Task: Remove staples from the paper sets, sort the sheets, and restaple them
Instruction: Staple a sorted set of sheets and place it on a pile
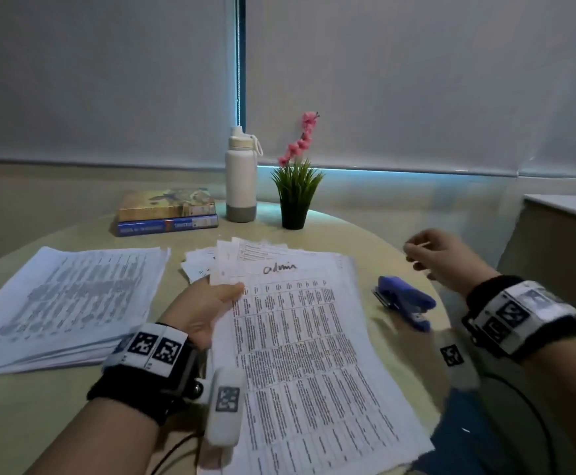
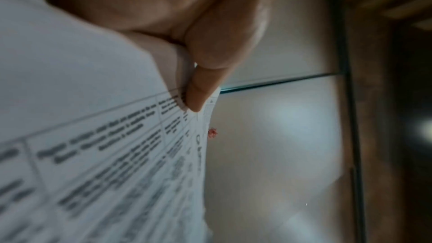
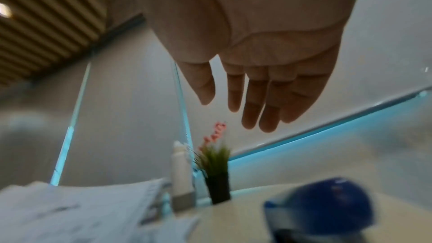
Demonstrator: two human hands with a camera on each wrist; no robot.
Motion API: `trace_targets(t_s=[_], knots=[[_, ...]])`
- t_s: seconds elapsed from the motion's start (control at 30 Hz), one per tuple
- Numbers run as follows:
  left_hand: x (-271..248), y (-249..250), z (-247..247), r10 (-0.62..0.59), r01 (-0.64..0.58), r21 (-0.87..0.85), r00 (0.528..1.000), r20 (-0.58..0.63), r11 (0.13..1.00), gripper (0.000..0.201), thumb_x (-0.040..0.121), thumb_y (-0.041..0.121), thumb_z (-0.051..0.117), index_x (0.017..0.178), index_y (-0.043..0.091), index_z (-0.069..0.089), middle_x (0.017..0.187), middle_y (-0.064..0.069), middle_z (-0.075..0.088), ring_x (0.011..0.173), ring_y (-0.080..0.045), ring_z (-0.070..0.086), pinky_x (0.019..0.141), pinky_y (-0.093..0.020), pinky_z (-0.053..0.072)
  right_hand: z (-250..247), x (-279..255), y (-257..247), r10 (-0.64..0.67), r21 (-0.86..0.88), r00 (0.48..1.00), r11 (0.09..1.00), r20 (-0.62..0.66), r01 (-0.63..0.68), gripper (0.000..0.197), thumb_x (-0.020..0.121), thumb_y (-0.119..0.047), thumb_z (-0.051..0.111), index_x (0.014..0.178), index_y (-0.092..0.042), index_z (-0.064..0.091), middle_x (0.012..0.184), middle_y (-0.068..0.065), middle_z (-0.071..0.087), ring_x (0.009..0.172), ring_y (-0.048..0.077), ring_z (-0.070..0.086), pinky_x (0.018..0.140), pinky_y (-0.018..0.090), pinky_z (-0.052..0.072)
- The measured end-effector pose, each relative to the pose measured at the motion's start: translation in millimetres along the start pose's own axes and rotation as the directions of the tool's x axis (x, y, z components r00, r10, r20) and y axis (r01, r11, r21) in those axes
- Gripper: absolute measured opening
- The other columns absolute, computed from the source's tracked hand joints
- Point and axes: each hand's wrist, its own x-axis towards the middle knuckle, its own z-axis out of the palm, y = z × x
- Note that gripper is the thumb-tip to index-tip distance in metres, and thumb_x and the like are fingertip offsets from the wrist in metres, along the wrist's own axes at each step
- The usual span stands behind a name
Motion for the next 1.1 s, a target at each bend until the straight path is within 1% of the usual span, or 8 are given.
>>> trace_targets(t_s=[0.07, 0.2, 0.3, 0.4, 0.53, 0.67, 0.8, 1.1], knots=[[7.2, -5.9, -5.8, -0.037, 0.037, -0.026, 0.999, 0.008, 0.999, 0.027, 0.097, 0.000, 0.047, 0.118, 0.004, 0.063, 0.109, -0.021, 0.071, 0.096, -0.036, 0.068, 0.080, -0.048, 0.055, -1.8, 16.6, 14.3, 0.068, -0.318, 0.997, 0.947, 0.048, -0.050, 0.015, 0.087, -0.033, 0.063, 0.092, -0.020, 0.058, 0.100, 0.009, 0.065, 0.096, 0.031, 0.062, 0.084, 0.037, 0.049], [14.9, -9.6, -12.2, -0.002, 0.003, -0.027, 1.000, 0.029, 1.000, 0.024, 0.096, -0.004, 0.045, 0.104, 0.007, 0.065, 0.088, -0.007, 0.074, 0.072, -0.017, 0.073, 0.057, -0.028, 0.059, 20.2, 18.2, 24.6, 0.252, -0.715, 0.940, 0.699, 0.230, -0.013, 0.046, 0.088, -0.036, 0.059, 0.127, -0.014, 0.046, 0.121, 0.012, 0.058, 0.095, 0.026, 0.055, 0.078, 0.028, 0.042], [13.8, -10.9, -13.4, 0.028, -0.028, 0.007, 0.999, 0.028, 1.000, 0.025, 0.096, -0.006, 0.046, 0.094, 0.011, 0.065, 0.078, 0.003, 0.075, 0.081, -0.014, 0.070, 0.075, -0.028, 0.057, 33.6, 14.3, 23.8, 0.320, -0.716, 0.914, 0.696, 0.248, -0.049, 0.032, 0.086, -0.022, 0.056, 0.116, -0.012, 0.048, 0.103, 0.011, 0.059, 0.088, 0.028, 0.057, 0.072, 0.032, 0.048], [13.8, -10.9, -13.7, 0.003, -0.003, 0.027, 1.000, 0.019, 1.000, 0.019, 0.097, 0.003, 0.049, 0.108, 0.004, 0.065, 0.103, -0.011, 0.073, 0.101, -0.029, 0.065, 0.094, -0.046, 0.050, 38.5, 10.1, 12.4, 0.272, -0.620, 0.936, 0.780, 0.224, -0.079, 0.032, 0.091, -0.018, 0.049, 0.122, -0.009, 0.048, 0.112, 0.016, 0.059, 0.095, 0.031, 0.057, 0.073, 0.031, 0.042], [12.0, -11.0, -9.5, -0.026, 0.026, -0.021, 0.999, 0.022, 0.999, 0.030, 0.098, 0.007, 0.048, 0.124, 0.000, 0.061, 0.121, -0.019, 0.066, 0.115, -0.036, 0.061, 0.102, -0.056, 0.043, 52.2, -11.8, -26.9, -0.069, -0.220, 0.988, 0.971, 0.137, 0.098, 0.052, 0.084, -0.021, 0.052, 0.133, -0.029, 0.039, 0.111, 0.009, 0.056, 0.081, 0.026, 0.054, 0.073, 0.036, 0.046], [9.8, -13.2, -6.1, -0.031, 0.032, -0.098, 0.999, 0.012, 0.995, 0.029, 0.098, 0.008, 0.047, 0.122, 0.001, 0.062, 0.115, -0.018, 0.070, 0.106, -0.034, 0.066, 0.089, -0.048, 0.053, 83.7, -57.1, -71.3, -0.305, -0.005, 0.894, 0.946, 0.328, 0.325, 0.056, 0.086, -0.015, 0.053, 0.133, -0.039, 0.035, 0.098, -0.002, 0.057, 0.063, 0.015, 0.052, 0.062, 0.029, 0.047], [5.7, -15.1, -0.6, -0.009, 0.014, -0.153, 1.000, 0.029, 0.988, 0.023, 0.099, 0.005, 0.043, 0.109, -0.001, 0.063, 0.081, -0.014, 0.074, 0.063, -0.023, 0.072, 0.050, -0.031, 0.057, 116.0, -76.3, -88.4, -0.353, -0.209, 0.821, 0.852, 0.448, 0.480, 0.056, 0.091, -0.015, 0.048, 0.141, -0.034, 0.028, 0.122, 0.008, 0.058, 0.097, 0.025, 0.055, 0.081, 0.030, 0.041], [0.9, -13.6, 2.9, 0.019, -0.022, -0.152, 1.000, -0.023, 0.988, 0.024, 0.093, 0.001, 0.049, 0.111, -0.007, 0.063, 0.101, -0.026, 0.068, 0.077, -0.034, 0.070, 0.064, -0.040, 0.061, 130.1, -82.4, -99.6, -0.358, -0.361, 0.836, 0.779, 0.417, 0.513, 0.061, 0.092, -0.014, 0.043, 0.144, -0.033, 0.019, 0.104, 0.014, 0.055, 0.093, 0.034, 0.056, 0.072, 0.034, 0.038]])
